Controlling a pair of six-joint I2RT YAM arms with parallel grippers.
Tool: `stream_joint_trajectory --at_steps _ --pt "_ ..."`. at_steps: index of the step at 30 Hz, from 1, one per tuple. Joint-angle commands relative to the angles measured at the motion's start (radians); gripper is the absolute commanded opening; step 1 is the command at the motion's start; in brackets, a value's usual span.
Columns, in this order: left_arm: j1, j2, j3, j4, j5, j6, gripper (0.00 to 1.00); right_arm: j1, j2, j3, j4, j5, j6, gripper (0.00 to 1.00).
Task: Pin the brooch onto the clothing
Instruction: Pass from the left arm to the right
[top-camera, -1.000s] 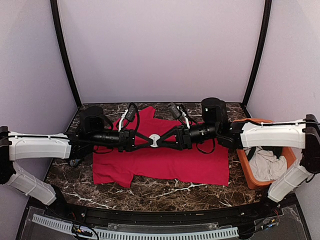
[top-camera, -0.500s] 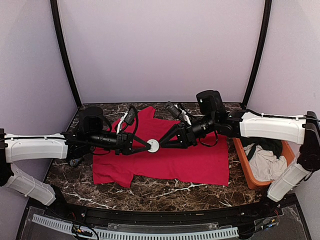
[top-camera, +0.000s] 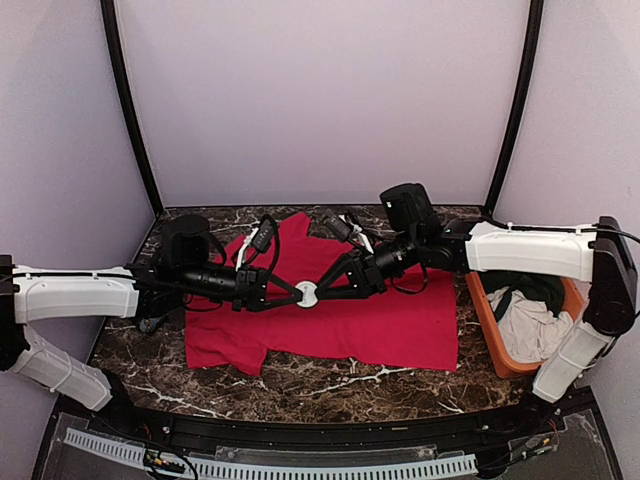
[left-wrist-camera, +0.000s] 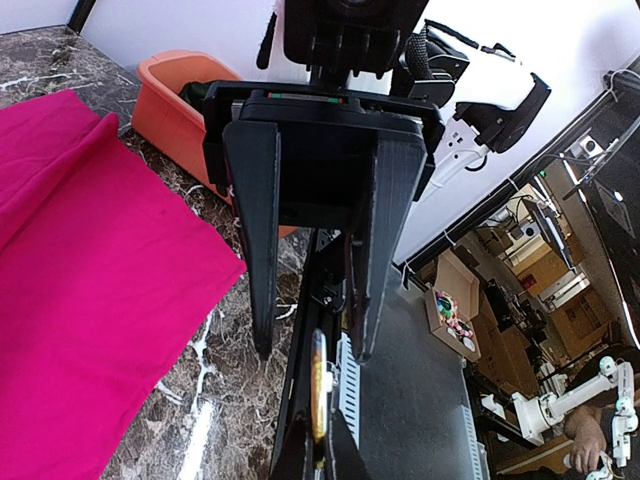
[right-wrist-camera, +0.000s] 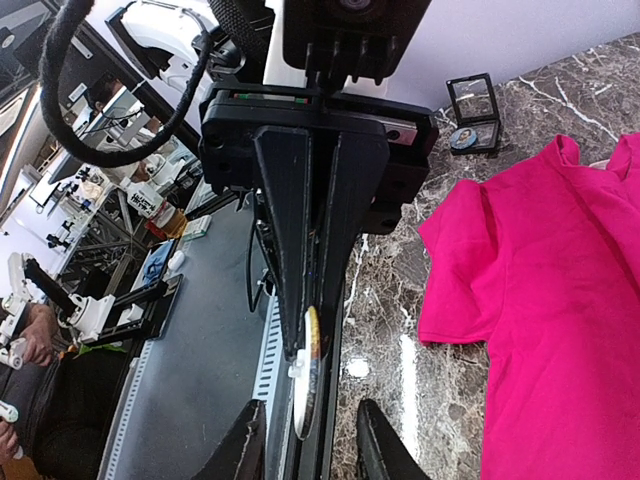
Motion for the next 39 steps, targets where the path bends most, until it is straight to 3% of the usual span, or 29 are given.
stream_joint_trajectory --at_steps 1,9,34,39 --pt "-0.003 0.001 0.017 0.010 0.018 0.007 0.01 0.010 0.017 0.043 -0.009 -0.010 -0.008 0.28" --pt "-0.002 0.005 0.011 0.024 0.019 -0.003 0.01 0.017 0.037 0.059 -0.024 -0.012 -0.010 0.22" --pt "-0.002 -0.007 0.006 0.014 0.021 0.005 0.01 0.027 0.060 0.082 -0.043 -0.016 -0.011 0.14" --pt "-0.003 -0.012 0.007 0.006 0.018 0.011 0.01 0.026 0.061 0.087 -0.043 -0.030 -0.012 0.06"
